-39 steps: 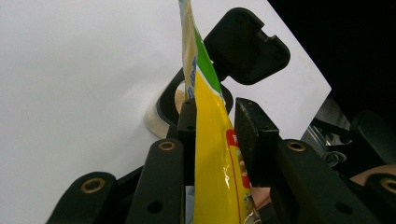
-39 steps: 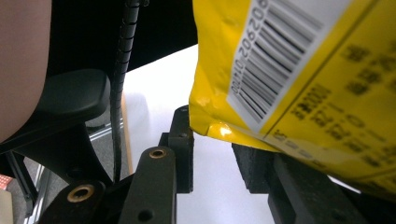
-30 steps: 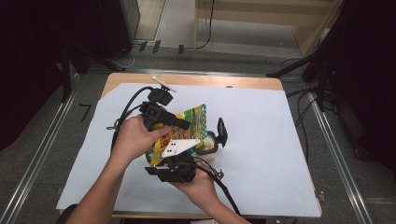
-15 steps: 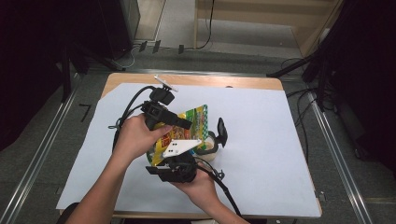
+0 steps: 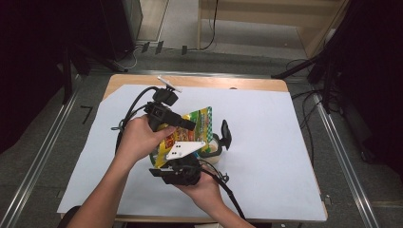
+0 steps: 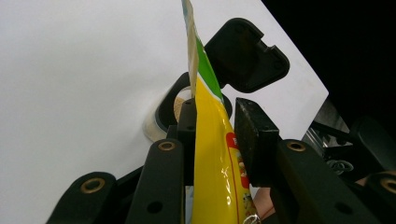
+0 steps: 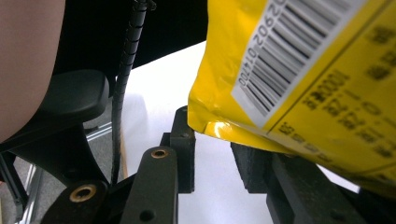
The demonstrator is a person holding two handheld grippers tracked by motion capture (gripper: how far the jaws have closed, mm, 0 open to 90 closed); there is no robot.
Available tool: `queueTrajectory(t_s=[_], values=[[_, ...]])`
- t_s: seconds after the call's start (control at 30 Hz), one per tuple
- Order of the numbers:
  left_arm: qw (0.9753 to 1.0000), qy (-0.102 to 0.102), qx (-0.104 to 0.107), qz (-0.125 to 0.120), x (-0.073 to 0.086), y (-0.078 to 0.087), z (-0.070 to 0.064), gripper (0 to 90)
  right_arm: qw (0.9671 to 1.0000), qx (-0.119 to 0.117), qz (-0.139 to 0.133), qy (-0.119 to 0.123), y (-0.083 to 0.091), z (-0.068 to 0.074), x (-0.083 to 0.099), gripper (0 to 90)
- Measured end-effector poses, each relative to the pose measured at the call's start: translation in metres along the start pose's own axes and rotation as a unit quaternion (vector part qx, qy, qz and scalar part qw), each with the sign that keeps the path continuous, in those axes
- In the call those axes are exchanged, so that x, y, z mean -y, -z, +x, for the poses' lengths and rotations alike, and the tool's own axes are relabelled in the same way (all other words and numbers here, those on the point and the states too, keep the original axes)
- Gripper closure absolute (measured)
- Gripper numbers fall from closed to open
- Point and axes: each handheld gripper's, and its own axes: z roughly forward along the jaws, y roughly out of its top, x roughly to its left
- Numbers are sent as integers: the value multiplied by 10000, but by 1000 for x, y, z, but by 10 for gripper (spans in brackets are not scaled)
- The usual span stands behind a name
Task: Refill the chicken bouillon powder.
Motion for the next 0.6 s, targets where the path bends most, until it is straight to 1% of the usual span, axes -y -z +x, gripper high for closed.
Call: queueTrajectory(t_s=[0.07,0.13,0.23,0.3,0.6], values=[[10000,-11,-10,-35,0,1,0,727,10000,-2,3,-2,0,0,0,727],[10000,-26,-5,-45,0,1,-1,727,10000,47,-11,61,0,0,-1,729],[9999,-67,-76,-38,0,1,-4,725,10000,54,-7,81,0,-1,0,730],[9999,-101,-117,-43,0,1,-5,725,10000,38,-10,45,0,-1,0,731],[9998,-129,-124,-40,1,1,-6,725,10000,39,-20,74,-1,-1,1,734]])
